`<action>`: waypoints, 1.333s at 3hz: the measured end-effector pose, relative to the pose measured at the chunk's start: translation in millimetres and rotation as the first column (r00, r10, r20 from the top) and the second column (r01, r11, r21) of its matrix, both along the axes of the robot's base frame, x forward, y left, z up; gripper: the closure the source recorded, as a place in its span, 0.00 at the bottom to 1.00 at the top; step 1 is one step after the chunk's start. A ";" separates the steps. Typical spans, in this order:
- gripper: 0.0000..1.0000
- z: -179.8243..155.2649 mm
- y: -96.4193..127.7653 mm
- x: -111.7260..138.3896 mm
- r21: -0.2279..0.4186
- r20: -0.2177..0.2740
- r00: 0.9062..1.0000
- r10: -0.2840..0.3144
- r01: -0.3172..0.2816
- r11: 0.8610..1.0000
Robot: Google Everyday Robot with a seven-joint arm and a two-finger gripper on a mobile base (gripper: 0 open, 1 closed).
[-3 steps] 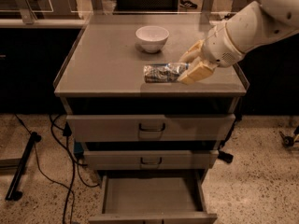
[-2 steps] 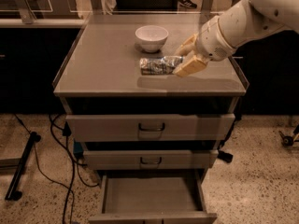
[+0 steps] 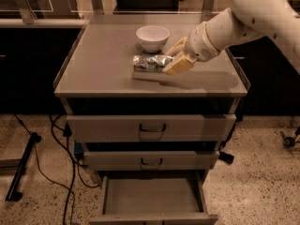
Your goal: Pick redbull can from bottom drawer and place on counter
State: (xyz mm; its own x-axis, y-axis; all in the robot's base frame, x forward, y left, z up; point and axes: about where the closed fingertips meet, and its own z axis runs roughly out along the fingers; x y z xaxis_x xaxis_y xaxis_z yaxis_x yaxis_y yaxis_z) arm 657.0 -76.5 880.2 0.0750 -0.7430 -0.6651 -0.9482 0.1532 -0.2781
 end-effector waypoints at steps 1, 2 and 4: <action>1.00 -21.2 5.9 12.9 0.061 -0.062 0.998 -0.008 0.012 0.998; 1.00 -32.0 7.9 17.2 0.089 -0.094 0.996 -0.011 0.020 0.996; 0.73 -40.8 9.7 18.4 0.105 -0.111 0.994 -0.010 0.021 0.994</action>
Offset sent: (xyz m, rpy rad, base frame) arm 0.0223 0.0045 -0.0392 0.1204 0.1204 -0.0306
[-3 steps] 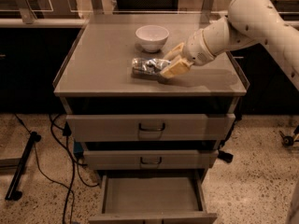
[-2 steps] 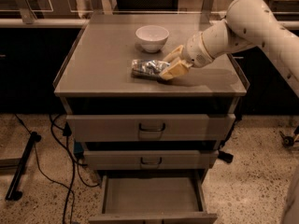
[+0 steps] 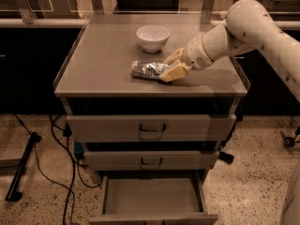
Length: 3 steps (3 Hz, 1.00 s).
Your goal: Pick redbull can from bottom drawer and place on counter
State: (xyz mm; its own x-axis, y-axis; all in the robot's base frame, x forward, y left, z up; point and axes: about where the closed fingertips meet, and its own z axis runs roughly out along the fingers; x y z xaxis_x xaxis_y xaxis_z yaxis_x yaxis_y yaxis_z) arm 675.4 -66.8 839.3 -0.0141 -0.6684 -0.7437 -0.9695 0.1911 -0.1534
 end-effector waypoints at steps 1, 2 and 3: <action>0.44 0.0 0.0 0.0 0.000 0.000 1.000 0.000 0.000 1.000; 0.19 0.0 0.1 0.0 0.000 0.000 1.000 0.000 0.000 1.000; 0.00 -0.1 0.1 0.0 0.000 0.000 1.000 0.000 0.000 1.000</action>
Offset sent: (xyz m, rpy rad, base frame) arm 0.0000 0.0000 0.0000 0.0000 0.0000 0.0000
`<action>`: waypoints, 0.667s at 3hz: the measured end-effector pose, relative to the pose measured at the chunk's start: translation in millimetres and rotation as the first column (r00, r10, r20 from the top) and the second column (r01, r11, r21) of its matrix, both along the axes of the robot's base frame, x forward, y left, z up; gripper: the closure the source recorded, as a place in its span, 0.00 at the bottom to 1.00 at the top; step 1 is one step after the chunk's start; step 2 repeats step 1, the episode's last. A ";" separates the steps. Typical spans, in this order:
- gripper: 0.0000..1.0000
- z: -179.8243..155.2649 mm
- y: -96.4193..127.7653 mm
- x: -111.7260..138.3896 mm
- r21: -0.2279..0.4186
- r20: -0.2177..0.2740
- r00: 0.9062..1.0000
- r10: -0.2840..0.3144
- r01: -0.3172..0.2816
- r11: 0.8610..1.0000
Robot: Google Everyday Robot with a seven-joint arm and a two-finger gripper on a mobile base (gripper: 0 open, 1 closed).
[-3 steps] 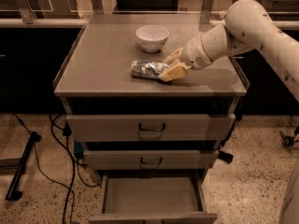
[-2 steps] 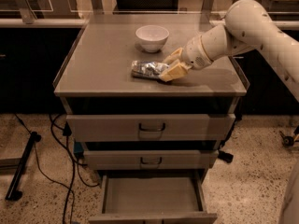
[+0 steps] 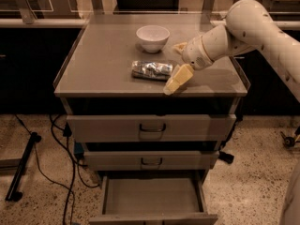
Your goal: Pick redbull can from bottom drawer and place on counter
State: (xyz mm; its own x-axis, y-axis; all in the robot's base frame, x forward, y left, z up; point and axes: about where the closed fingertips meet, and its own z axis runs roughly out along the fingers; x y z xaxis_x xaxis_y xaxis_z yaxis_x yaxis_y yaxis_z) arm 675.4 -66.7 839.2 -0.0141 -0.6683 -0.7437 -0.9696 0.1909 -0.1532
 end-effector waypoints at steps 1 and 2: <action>0.00 0.0 0.0 0.0 0.000 0.000 1.000 0.000 0.000 1.000; 0.00 0.0 0.0 0.0 0.000 0.000 1.000 0.000 0.000 1.000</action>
Offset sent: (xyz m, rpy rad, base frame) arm 0.0000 0.0000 0.0000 0.0000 0.0000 0.0000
